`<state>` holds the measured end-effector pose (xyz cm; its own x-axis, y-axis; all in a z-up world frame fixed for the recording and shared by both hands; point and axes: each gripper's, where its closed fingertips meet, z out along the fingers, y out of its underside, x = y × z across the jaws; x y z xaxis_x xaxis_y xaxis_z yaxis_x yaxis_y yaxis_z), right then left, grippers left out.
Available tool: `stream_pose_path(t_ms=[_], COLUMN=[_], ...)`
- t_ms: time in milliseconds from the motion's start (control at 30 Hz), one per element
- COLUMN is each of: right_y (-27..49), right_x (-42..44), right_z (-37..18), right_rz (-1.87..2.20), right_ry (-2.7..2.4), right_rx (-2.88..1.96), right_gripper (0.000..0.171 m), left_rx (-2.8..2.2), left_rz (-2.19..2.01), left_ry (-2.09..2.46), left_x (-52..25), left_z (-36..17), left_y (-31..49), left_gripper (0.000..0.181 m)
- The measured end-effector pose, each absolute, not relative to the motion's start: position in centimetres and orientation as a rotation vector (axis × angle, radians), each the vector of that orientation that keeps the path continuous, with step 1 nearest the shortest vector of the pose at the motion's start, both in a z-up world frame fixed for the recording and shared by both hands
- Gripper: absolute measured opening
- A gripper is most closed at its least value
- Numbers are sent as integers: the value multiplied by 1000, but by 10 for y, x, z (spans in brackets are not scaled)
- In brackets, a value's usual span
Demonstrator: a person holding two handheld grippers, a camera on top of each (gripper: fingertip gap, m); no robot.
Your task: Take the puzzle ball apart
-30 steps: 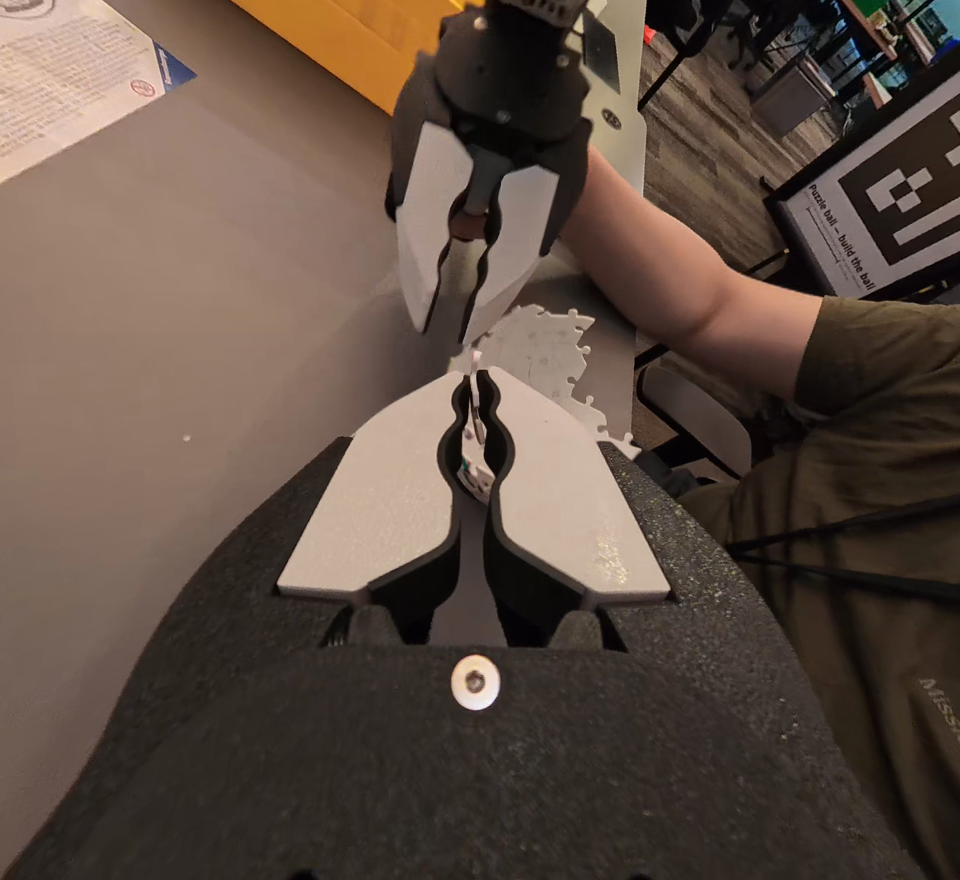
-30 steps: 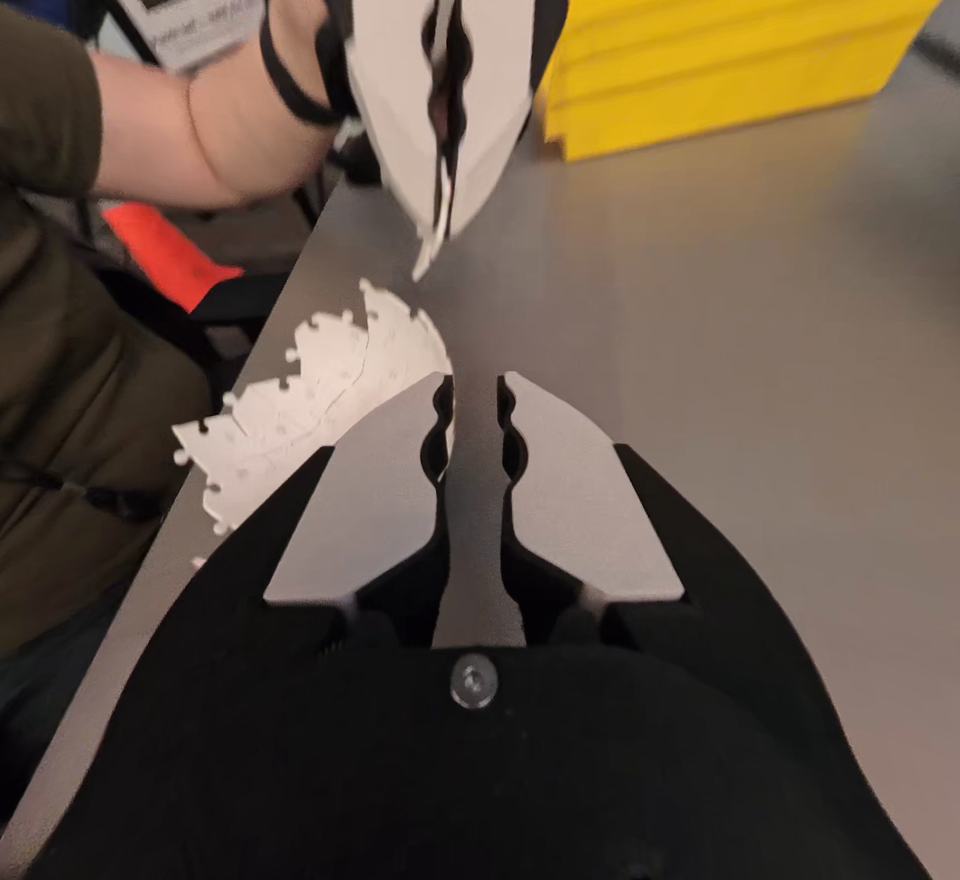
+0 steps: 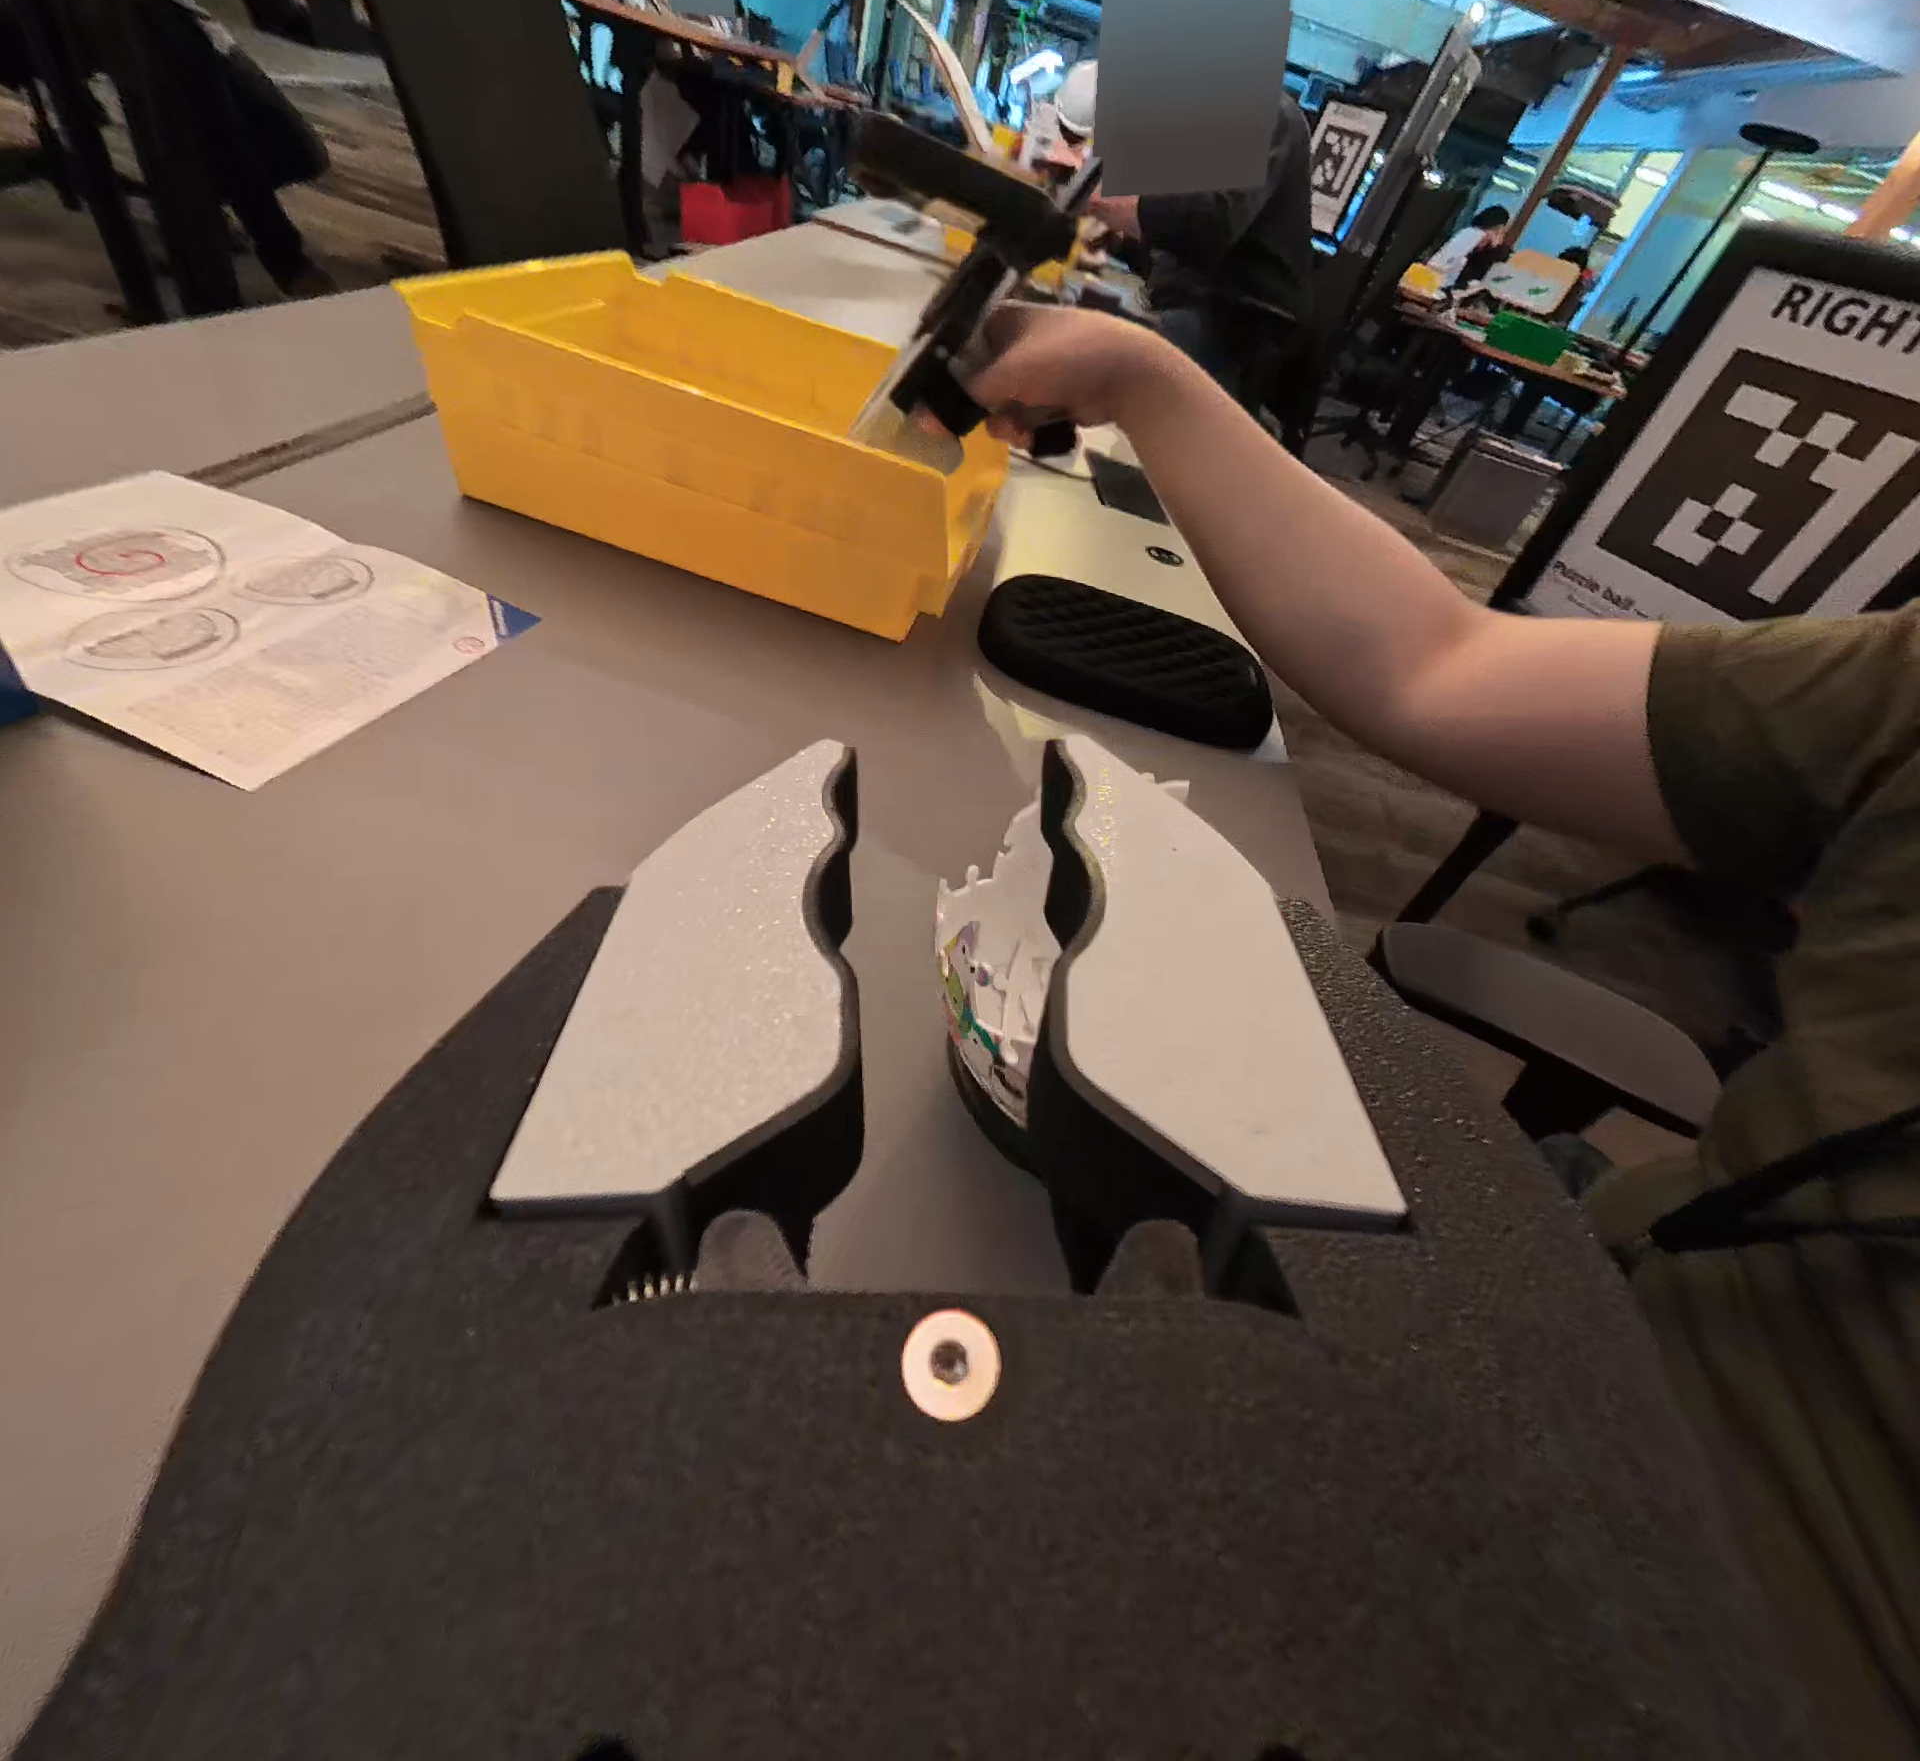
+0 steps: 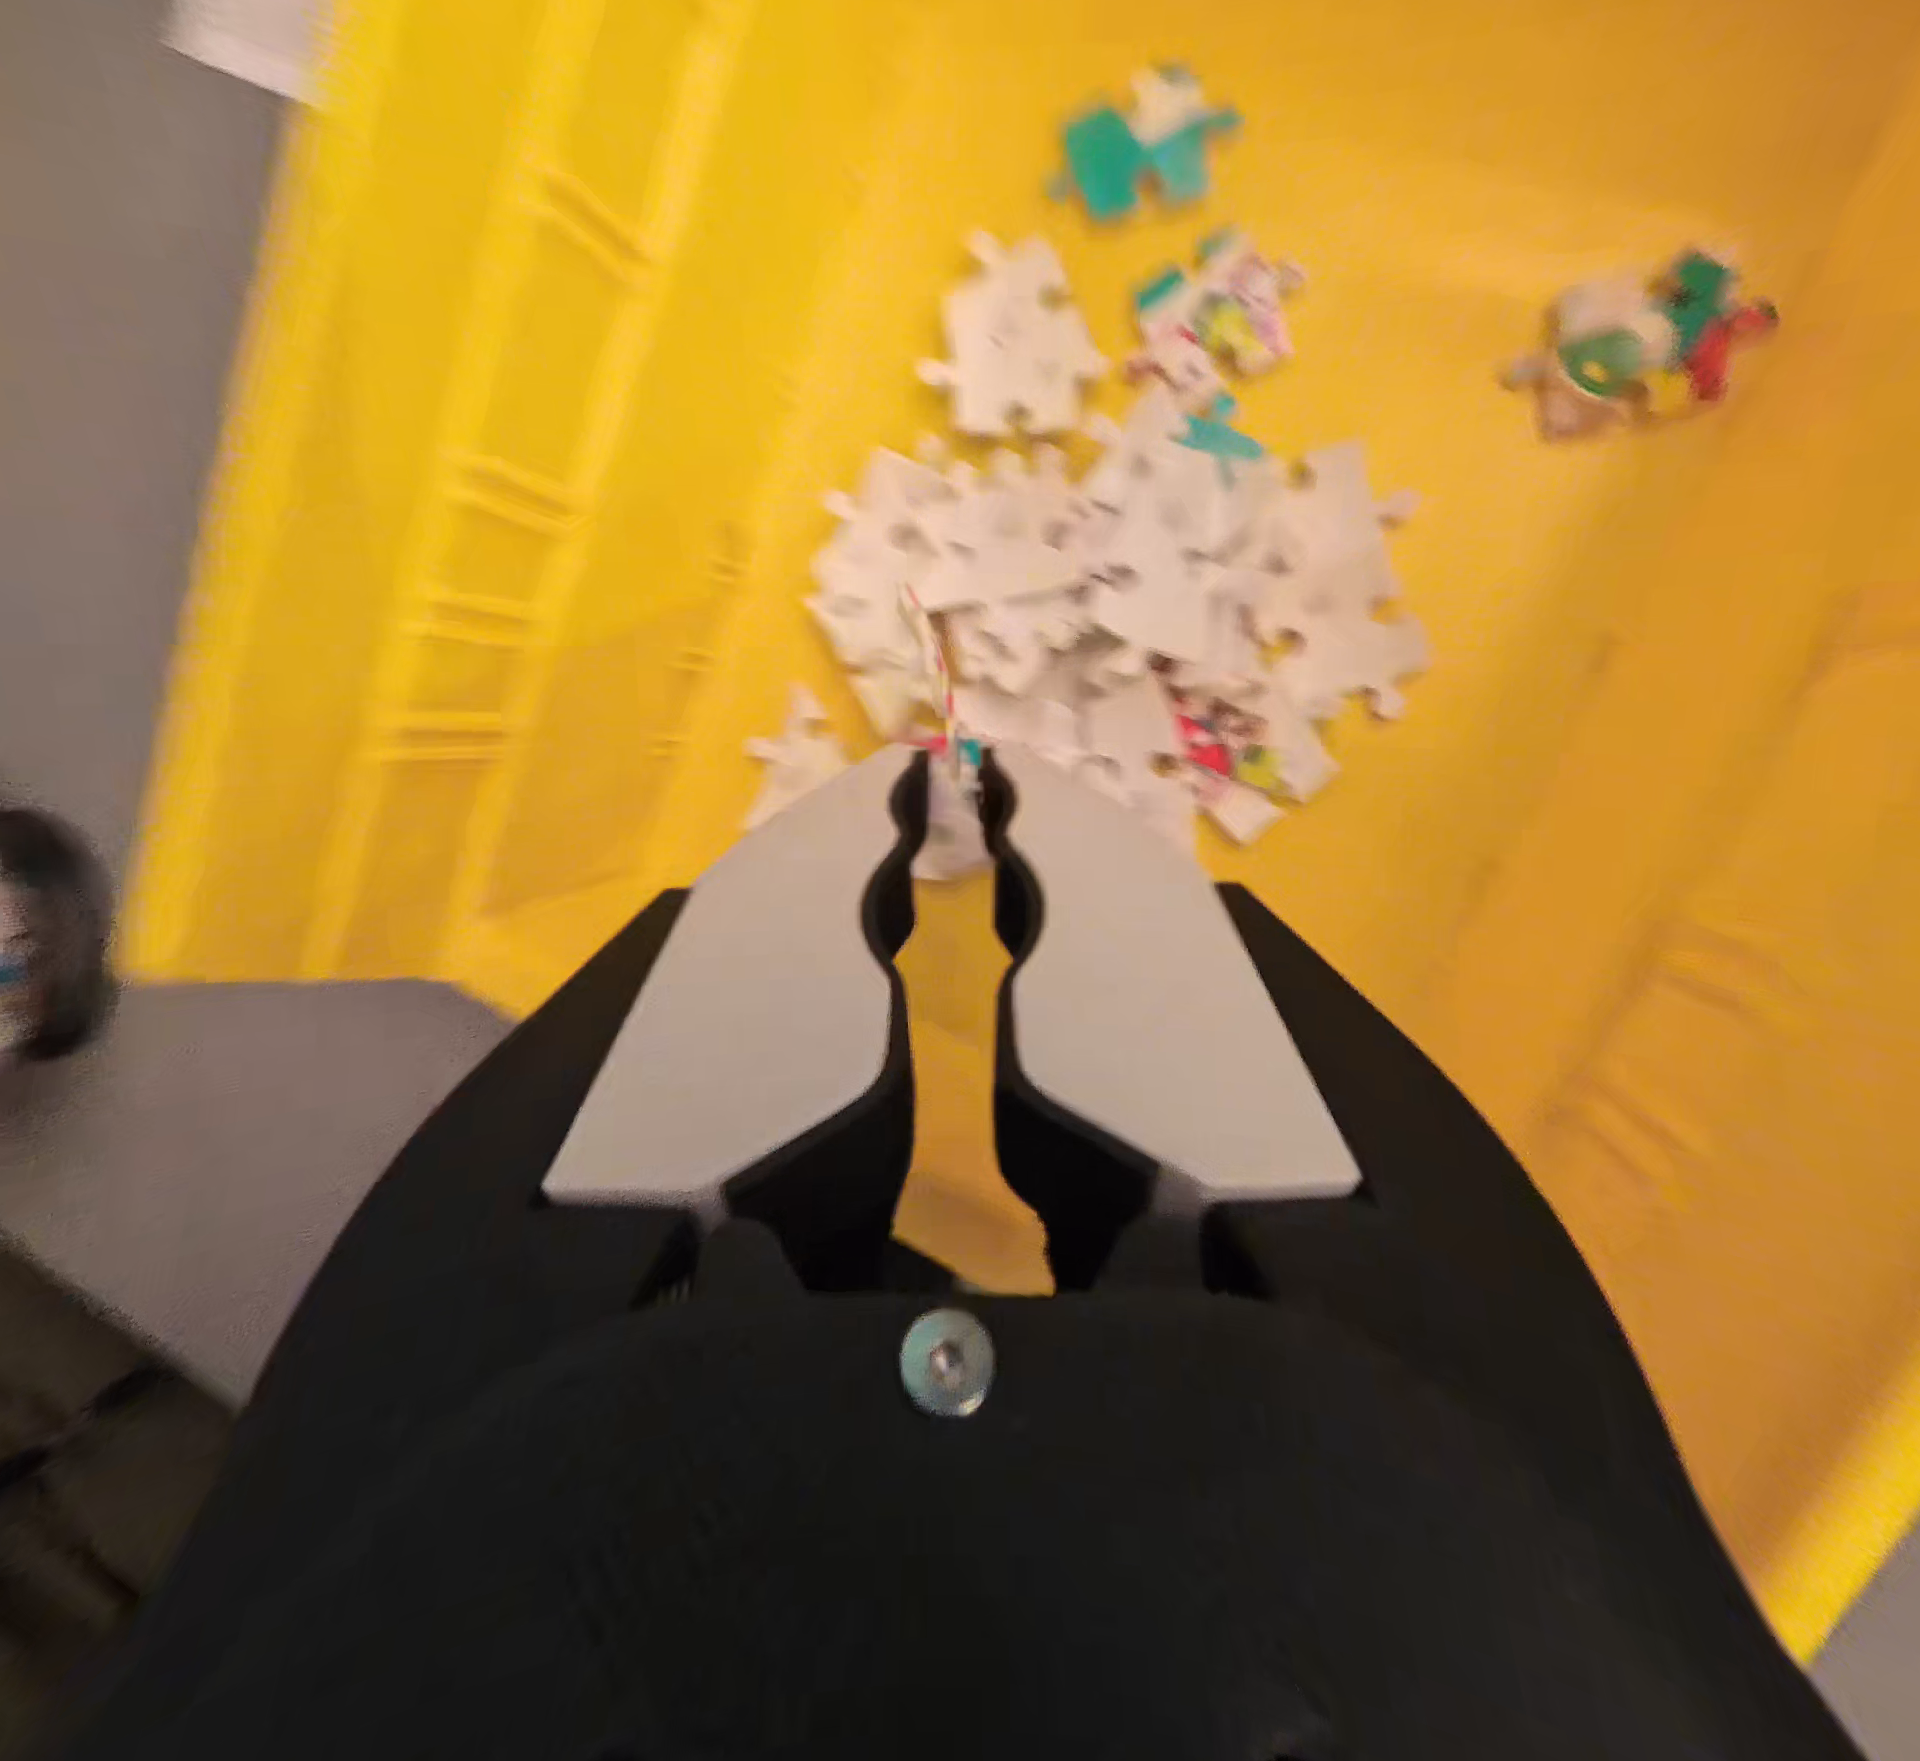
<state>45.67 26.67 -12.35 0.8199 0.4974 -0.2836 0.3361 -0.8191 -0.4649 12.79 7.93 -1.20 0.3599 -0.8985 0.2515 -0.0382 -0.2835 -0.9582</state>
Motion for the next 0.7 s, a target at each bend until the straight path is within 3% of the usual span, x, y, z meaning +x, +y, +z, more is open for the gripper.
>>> stream_pose_path(t_ms=[33, 100, 200, 300, 367, 500, 700], right_y=[272, 281, 286, 253, 185, 83, 69], right_x=[468, 481, 472, 382, 292, 187, 140], right_z=[-132, -128, -80, 6, 35, -3, -65], right_rz=[446, 292, 223, 324, 601, 988, 1062], right_ry=[-617, -588, -551, -835, -1167, -1760, -2038], right_rx=[-2645, -2627, -2403, -1854, -1498, -1196, -1166], right_gripper=[20, 20, 20, 25, 28, 27, 22], left_rx=[-1647, -1703, -1739, -1768, -1786, -1832, -1883], left_rz=[-1080, -1004, -951, -1047, -1075, -1110, -1209], left_ry=[873, 908, 942, 946, 963, 971, 1022], left_x=[128, 125, 123, 126, 127, 122, 123], left_z=[-16, -29, -43, -45, -46, -51, -59], left_y=[79, 84, 84, 72, 66, 62, 48], left_gripper=[34, 33, 32, 33, 35, 37, 38])
